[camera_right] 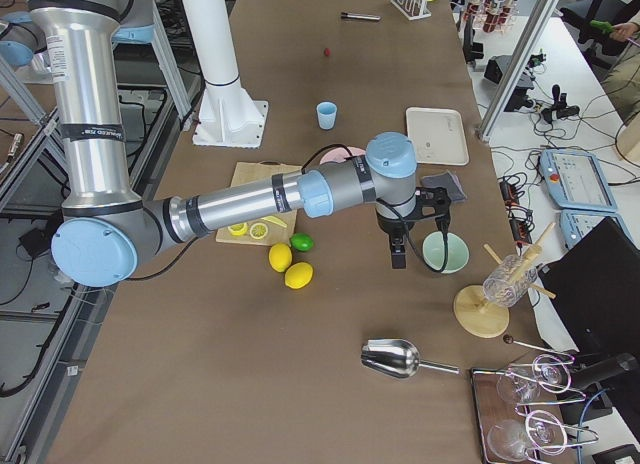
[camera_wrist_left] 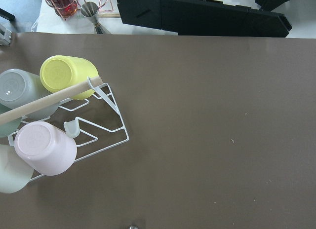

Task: Mash ice and strawberries in cup

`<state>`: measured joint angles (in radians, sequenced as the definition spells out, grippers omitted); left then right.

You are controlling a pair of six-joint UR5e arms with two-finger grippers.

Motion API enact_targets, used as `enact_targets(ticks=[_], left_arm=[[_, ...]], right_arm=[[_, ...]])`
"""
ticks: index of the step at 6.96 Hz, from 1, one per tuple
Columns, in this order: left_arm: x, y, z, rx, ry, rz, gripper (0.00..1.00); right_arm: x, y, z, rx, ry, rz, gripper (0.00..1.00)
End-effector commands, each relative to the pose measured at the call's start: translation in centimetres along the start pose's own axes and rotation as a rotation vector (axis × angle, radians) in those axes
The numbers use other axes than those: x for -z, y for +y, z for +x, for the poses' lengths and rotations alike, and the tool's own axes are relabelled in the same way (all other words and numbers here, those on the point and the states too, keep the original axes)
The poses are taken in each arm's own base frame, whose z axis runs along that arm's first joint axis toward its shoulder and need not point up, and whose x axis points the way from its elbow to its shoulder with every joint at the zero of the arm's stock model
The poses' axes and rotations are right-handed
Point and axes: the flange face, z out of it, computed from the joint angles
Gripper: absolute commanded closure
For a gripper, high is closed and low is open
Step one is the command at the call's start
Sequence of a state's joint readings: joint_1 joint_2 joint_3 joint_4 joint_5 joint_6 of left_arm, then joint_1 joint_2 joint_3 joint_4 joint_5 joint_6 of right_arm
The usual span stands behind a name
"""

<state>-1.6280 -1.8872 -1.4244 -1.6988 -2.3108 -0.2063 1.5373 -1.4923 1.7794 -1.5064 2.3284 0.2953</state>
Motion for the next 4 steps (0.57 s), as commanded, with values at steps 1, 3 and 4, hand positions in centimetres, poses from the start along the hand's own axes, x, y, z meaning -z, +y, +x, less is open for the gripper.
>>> enact_targets(ticks=[1, 3, 4], left_arm=[[0.9, 0.1, 0.5, -0.018, 0.009, 0.016, 0.02], [1.4, 0.5, 1.2, -0.023, 0.049, 0.023, 0.02], [2.6, 0.5, 1.1, -0.023, 0.046, 0.045, 0.02]], right_arm=[[0.1, 0.3, 0.7, -0.010, 0.007, 0.001, 0.00], [0.4, 0.3, 0.6, -0.009, 0.006, 0.008, 0.00], [0.6, 0.3, 0.3, -0.009, 0.005, 0.012, 0.00]])
